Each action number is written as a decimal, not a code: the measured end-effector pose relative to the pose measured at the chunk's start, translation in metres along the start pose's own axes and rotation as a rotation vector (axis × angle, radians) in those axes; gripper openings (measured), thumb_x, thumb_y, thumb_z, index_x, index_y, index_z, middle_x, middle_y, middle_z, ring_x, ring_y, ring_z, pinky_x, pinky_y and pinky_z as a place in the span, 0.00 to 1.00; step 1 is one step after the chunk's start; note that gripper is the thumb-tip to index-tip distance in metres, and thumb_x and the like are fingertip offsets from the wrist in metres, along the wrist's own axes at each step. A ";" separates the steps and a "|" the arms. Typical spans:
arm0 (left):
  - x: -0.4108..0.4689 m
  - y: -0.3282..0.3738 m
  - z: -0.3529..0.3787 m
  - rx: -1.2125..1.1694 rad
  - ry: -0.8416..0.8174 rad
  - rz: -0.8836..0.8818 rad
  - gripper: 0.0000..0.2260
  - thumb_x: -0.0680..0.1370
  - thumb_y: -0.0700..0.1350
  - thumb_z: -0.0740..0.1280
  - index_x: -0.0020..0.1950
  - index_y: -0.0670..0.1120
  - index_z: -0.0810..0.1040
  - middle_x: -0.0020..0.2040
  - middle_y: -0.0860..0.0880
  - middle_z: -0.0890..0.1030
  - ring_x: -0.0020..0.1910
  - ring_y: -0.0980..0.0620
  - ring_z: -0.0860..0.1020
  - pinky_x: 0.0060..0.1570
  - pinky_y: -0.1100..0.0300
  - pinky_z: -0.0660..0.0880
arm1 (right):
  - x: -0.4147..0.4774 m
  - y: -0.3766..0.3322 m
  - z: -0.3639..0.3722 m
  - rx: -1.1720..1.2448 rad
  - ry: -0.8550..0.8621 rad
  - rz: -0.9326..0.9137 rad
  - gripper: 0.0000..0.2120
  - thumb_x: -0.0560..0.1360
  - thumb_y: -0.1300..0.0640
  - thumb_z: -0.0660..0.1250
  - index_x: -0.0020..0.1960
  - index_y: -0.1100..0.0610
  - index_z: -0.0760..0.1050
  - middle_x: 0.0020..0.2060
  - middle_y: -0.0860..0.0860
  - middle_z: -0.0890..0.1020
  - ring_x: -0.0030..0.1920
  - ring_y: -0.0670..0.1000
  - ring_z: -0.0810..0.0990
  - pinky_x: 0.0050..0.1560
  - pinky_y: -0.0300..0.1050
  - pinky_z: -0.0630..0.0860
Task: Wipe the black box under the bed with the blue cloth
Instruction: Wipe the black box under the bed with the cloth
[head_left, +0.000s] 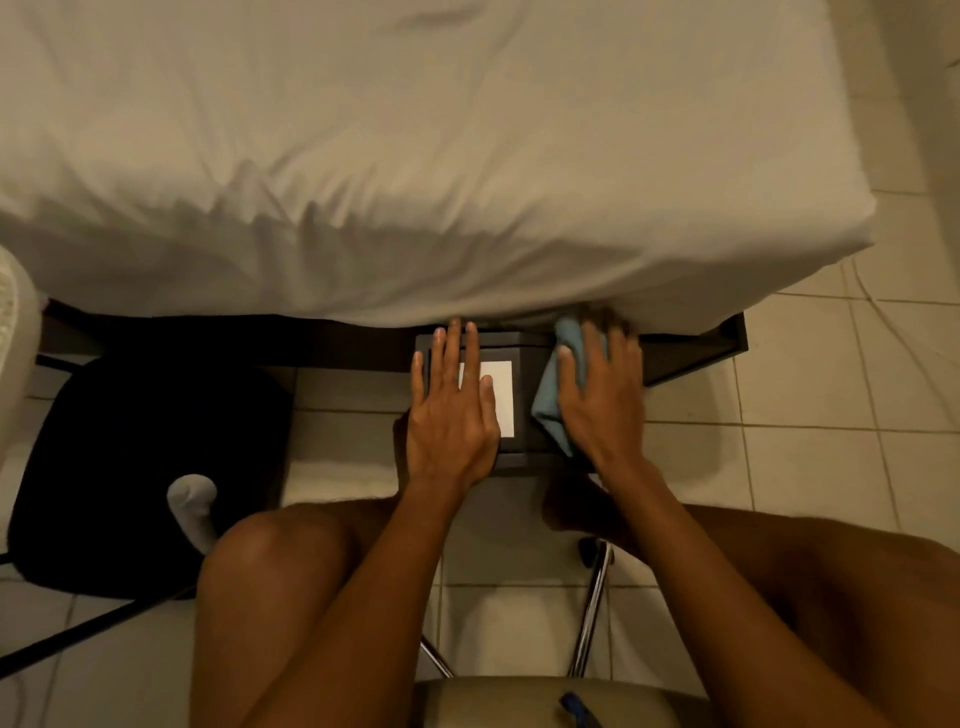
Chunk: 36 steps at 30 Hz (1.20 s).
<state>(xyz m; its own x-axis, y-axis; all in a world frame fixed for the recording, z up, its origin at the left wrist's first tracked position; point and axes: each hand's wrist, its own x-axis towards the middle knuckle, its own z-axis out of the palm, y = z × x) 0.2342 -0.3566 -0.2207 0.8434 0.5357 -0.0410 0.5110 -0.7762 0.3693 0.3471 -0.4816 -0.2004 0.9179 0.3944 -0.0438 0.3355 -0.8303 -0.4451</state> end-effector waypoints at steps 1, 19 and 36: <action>0.000 -0.001 0.000 -0.003 0.000 -0.001 0.26 0.84 0.51 0.45 0.81 0.47 0.44 0.82 0.47 0.46 0.81 0.51 0.44 0.79 0.50 0.43 | -0.007 -0.010 0.004 -0.006 -0.010 -0.032 0.26 0.81 0.43 0.53 0.77 0.51 0.59 0.75 0.57 0.63 0.77 0.60 0.54 0.76 0.60 0.53; 0.002 -0.002 0.003 0.010 0.026 0.000 0.26 0.83 0.52 0.47 0.81 0.47 0.46 0.82 0.47 0.49 0.81 0.50 0.47 0.78 0.50 0.44 | -0.020 0.016 -0.003 0.078 -0.108 -0.144 0.29 0.80 0.40 0.51 0.78 0.47 0.53 0.78 0.52 0.57 0.79 0.53 0.49 0.77 0.58 0.54; 0.001 -0.003 0.007 0.025 0.044 0.002 0.27 0.83 0.52 0.47 0.81 0.47 0.46 0.82 0.47 0.49 0.81 0.50 0.47 0.78 0.51 0.43 | -0.067 -0.010 0.007 0.047 -0.149 -0.275 0.29 0.81 0.41 0.51 0.79 0.45 0.48 0.80 0.47 0.48 0.79 0.52 0.42 0.78 0.55 0.43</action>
<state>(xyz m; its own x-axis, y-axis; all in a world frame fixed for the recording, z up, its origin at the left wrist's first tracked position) 0.2343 -0.3557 -0.2285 0.8367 0.5476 0.0012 0.5135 -0.7853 0.3459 0.2811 -0.4966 -0.1990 0.7518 0.6578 -0.0454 0.5535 -0.6670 -0.4987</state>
